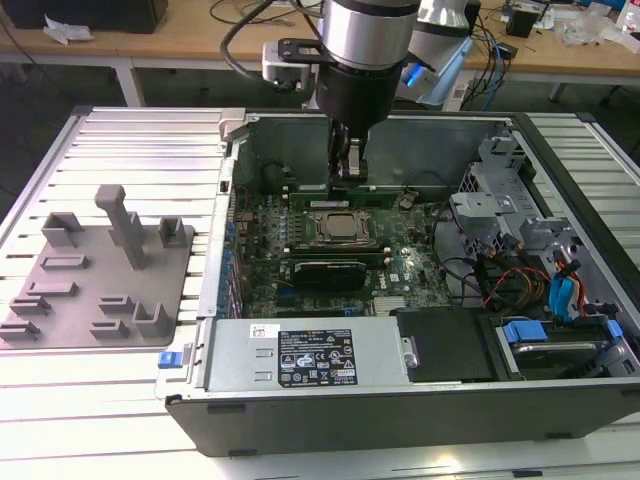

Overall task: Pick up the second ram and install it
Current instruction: 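Pick up the second ram and move it above second insertion slot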

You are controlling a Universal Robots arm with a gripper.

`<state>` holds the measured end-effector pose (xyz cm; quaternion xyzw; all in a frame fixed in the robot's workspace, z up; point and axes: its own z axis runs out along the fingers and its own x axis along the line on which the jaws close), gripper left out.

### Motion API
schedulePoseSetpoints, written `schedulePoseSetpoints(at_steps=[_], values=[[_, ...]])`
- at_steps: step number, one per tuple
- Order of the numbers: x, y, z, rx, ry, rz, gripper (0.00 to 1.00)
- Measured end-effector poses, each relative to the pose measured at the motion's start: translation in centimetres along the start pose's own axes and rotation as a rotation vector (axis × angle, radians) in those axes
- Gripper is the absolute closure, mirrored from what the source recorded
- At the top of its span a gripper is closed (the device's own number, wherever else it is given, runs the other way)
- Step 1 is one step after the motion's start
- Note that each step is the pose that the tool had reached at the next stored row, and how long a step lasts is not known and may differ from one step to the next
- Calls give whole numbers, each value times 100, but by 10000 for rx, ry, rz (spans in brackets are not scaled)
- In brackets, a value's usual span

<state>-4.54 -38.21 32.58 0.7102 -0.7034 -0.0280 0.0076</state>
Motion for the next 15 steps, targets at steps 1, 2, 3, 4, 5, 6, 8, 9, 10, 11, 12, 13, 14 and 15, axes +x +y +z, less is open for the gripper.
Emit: schedulePoseSetpoints(at_steps=[1, 2, 3, 4, 5, 6, 8, 9, 10, 11, 12, 13, 14, 15], values=[[-13, 1, 21, -1, 1, 0, 91], [-16, 0, 50, 0, -1, -1, 91], [-16, -3, 107, 0, -1, -1, 91], [-15, -4, 136, 0, -1, -1, 91], [-14, -6, 167, 0, 0, -1, 91], [-13, -6, 185, 0, 1, 1, 91], [-12, -9, 234, 0, 0, 2, 91], [-11, -11, 268, 0, 0, 2, 91], [-11, -12, 293, 0, -1, 3, 91], [-12, -13, 311, 0, -1, 3, 91], [-11, -14, 335, 0, 1, 2, 91], [-11, -15, 353, 0, 1, 2, 91], [-10, -16, 385, 0, 7, 3, 91], [-10, -17, 403, -1, 20, 3, 91]])
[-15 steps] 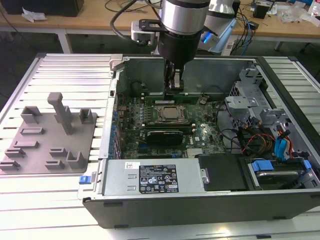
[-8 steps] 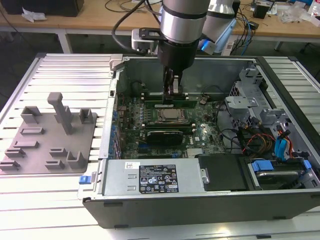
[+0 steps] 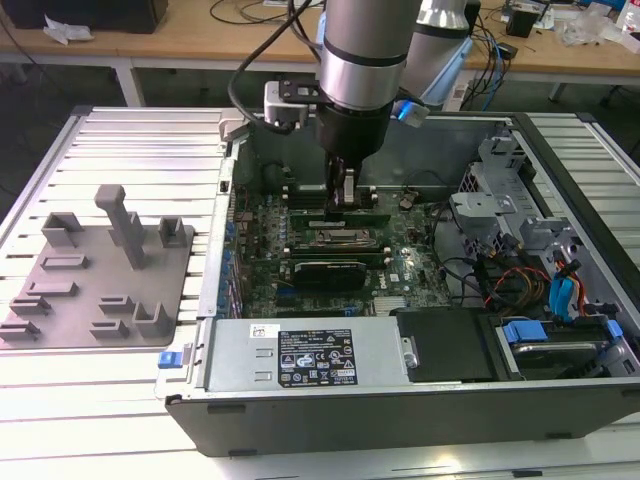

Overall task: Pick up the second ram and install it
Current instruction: 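Pick up the second ram and move it above second insertion slot, then insert the second ram into the second slot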

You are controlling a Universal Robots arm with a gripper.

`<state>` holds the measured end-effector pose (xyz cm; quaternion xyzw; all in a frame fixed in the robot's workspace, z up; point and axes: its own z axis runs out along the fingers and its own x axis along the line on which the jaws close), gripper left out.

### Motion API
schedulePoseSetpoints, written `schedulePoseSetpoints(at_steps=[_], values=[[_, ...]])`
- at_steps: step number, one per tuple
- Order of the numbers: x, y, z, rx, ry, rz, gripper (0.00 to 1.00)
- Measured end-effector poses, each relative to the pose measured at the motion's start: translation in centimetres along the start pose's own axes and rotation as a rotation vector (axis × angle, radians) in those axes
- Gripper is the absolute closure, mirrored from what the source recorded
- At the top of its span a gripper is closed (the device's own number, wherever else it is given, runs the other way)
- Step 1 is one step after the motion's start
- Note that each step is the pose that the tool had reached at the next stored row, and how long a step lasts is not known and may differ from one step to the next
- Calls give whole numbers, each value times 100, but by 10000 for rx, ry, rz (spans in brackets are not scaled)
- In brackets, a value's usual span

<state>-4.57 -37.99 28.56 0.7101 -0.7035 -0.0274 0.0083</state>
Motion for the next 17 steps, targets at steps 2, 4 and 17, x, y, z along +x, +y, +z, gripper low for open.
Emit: schedulePoseSetpoints(at_steps=[2, 4, 17], values=[[0, 0, 1, 0, 2, 0, 91], [0, 0, 2, 0, 1, 0, 91], [2, -2, 47, 0, 2, 0, 91]])
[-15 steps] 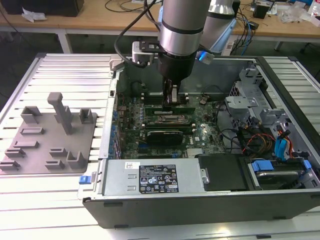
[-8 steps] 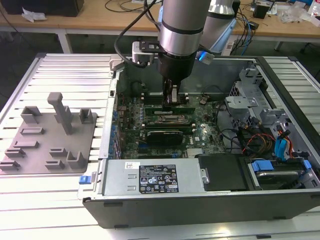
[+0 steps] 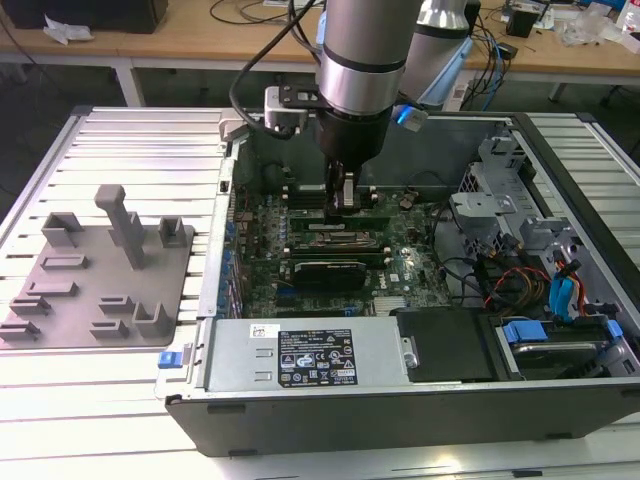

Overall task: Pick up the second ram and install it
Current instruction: 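Insert the second ram into the second slot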

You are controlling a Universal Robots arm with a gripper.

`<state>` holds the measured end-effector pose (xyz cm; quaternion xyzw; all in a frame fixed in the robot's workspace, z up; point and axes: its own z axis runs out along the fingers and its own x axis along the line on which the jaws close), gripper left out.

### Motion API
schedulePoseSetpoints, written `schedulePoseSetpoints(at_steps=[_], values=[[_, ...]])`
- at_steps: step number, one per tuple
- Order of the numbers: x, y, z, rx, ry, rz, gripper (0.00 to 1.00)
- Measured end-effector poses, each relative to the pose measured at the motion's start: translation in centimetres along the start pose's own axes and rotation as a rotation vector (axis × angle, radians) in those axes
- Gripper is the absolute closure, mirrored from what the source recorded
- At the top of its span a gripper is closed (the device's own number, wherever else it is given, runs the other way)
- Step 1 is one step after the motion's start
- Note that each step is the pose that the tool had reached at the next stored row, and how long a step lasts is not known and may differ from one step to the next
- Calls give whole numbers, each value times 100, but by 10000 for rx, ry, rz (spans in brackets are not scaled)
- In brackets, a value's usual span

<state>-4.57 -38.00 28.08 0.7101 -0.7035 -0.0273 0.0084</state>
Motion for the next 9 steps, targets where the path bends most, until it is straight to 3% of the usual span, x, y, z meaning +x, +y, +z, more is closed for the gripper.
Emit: schedulePoseSetpoints(at_steps=[3, 9], values=[[1, 0, 27, 0, 1, 1, 91], [5, -3, 187, 0, 1, 0, 91]])
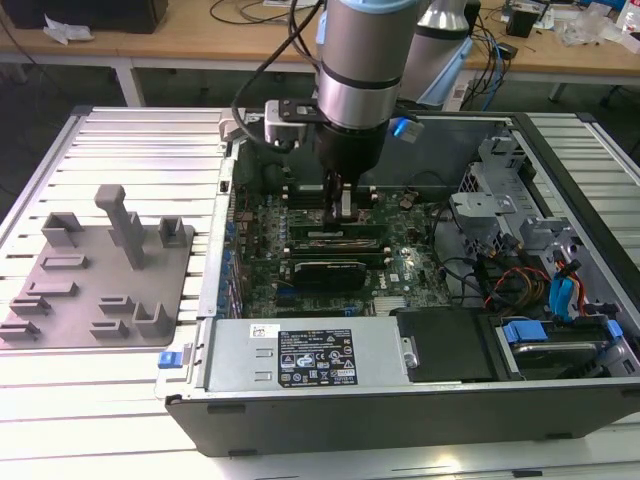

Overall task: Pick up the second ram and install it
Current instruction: 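Insert the second ram into the second slot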

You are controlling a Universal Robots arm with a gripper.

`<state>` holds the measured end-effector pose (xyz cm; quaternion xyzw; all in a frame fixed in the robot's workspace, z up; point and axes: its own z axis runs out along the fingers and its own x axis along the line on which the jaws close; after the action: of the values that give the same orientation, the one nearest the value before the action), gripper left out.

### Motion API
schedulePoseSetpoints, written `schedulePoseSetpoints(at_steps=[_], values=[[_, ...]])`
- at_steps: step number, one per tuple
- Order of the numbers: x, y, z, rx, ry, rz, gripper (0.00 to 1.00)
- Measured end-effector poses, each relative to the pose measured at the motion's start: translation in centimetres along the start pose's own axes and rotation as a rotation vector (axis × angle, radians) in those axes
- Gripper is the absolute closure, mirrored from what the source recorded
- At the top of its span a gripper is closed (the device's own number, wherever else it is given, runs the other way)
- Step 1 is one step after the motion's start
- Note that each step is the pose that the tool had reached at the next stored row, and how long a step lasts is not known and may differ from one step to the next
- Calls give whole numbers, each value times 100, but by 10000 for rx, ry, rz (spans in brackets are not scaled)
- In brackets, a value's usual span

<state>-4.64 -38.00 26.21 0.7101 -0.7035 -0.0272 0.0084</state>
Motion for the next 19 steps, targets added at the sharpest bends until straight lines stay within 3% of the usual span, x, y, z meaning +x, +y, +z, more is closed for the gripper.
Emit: schedulePoseSetpoints(at_steps=[11, 15, 16, 19], values=[[4, -27, 192, -25, -2, 12, 91], [5, -45, 200, -26, -1, 18, 91], [4, -47, 202, -24, -74, 11, 91], [5, -46, 209, -25, -88, 92, 91]])
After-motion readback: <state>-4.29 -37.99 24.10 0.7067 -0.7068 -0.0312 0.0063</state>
